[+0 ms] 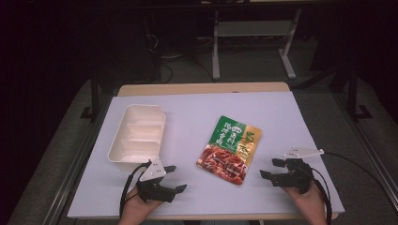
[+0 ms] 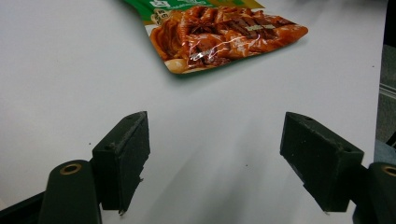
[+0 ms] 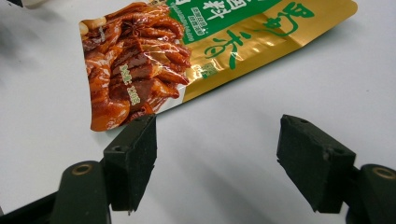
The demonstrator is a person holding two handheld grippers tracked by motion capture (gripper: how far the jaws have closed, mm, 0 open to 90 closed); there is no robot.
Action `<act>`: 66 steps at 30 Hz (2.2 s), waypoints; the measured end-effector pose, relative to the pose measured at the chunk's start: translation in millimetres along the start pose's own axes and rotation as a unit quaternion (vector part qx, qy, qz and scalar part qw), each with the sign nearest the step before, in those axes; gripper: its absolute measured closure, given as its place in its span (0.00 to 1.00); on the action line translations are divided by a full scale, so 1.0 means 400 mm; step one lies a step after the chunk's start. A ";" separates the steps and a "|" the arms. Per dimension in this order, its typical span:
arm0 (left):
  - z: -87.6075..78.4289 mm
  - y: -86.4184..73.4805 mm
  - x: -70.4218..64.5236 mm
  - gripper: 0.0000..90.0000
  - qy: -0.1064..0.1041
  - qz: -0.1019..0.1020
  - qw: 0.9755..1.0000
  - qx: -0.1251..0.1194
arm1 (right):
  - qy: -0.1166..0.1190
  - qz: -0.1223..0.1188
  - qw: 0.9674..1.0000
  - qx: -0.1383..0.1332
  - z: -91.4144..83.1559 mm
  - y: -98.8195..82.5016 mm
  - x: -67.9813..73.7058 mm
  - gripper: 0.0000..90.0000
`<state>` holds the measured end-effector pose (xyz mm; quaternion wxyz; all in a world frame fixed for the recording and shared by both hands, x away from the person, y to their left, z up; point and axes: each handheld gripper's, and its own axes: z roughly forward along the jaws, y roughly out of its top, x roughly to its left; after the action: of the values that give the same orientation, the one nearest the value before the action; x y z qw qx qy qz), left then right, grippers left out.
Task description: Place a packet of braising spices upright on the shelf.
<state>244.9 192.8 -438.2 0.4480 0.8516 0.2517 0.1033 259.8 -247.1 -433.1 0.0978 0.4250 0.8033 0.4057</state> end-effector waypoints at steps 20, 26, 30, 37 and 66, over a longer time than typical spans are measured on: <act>0.101 0.097 0.024 0.61 -0.026 0.001 1.000 0.014 | -0.005 0.013 1.000 -0.017 -0.010 0.019 -0.035 0.29; 0.160 0.146 0.031 0.74 -0.027 0.014 0.999 0.034 | -0.008 0.017 1.000 -0.017 0.001 0.043 -0.048 0.29; 0.187 0.162 0.035 0.87 -0.023 0.021 0.998 0.049 | -0.010 0.022 1.000 -0.008 0.024 0.064 -0.062 0.28; 0.233 0.165 0.040 0.98 -0.020 0.038 0.994 0.104 | -0.012 0.036 0.999 0.014 0.080 0.104 -0.097 0.28; 0.245 0.160 0.040 1.00 -0.024 0.039 0.992 0.115 | 0.109 0.087 0.990 -0.007 0.202 0.171 -0.121 0.67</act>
<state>319.4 101.1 -443.3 0.3482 0.9090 0.2176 0.0711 371.4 -216.9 -444.6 -0.0229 0.4455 0.7664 0.4622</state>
